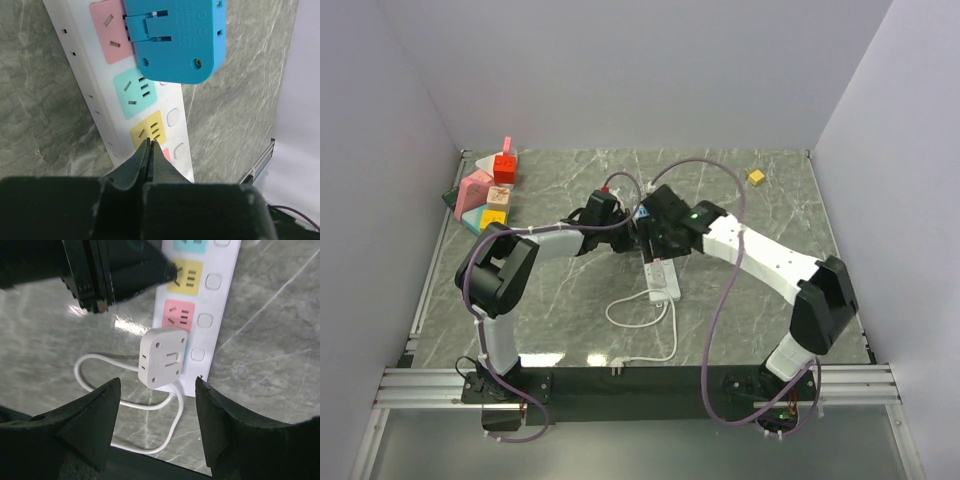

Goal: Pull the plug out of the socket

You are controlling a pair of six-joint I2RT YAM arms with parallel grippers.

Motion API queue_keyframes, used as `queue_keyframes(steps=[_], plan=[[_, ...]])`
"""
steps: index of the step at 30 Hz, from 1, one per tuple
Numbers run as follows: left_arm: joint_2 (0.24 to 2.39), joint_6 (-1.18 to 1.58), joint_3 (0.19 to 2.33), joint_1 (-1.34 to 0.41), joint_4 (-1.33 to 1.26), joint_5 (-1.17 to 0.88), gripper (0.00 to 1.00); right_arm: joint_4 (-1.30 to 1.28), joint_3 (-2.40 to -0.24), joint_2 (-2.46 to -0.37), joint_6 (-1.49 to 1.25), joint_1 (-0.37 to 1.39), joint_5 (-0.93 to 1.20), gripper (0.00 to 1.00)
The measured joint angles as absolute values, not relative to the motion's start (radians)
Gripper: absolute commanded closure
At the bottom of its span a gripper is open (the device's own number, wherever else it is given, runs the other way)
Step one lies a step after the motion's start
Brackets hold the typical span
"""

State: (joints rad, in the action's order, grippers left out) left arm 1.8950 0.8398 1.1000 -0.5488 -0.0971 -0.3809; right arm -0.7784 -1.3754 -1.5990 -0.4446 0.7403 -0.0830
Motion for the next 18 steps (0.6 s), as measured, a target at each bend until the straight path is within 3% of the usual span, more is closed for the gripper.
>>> queue_keyframes(steps=[9, 15, 18], plan=[[1.895, 0.863, 1.065, -0.546, -0.118, -0.381, 0.99, -0.825, -1.379, -1.752, -0.469, 0.882, -0.221, 0.32], [1.895, 0.87, 1.062, -0.542, -0.125, -0.381, 0.99, -0.828, -1.391, -1.817, -0.501, 0.893, -0.299, 0.48], [1.895, 0.876, 1.055, -0.542, -0.138, -0.383, 0.99, -0.823, -1.391, -1.823, -0.509, 0.887, -0.307, 0.63]])
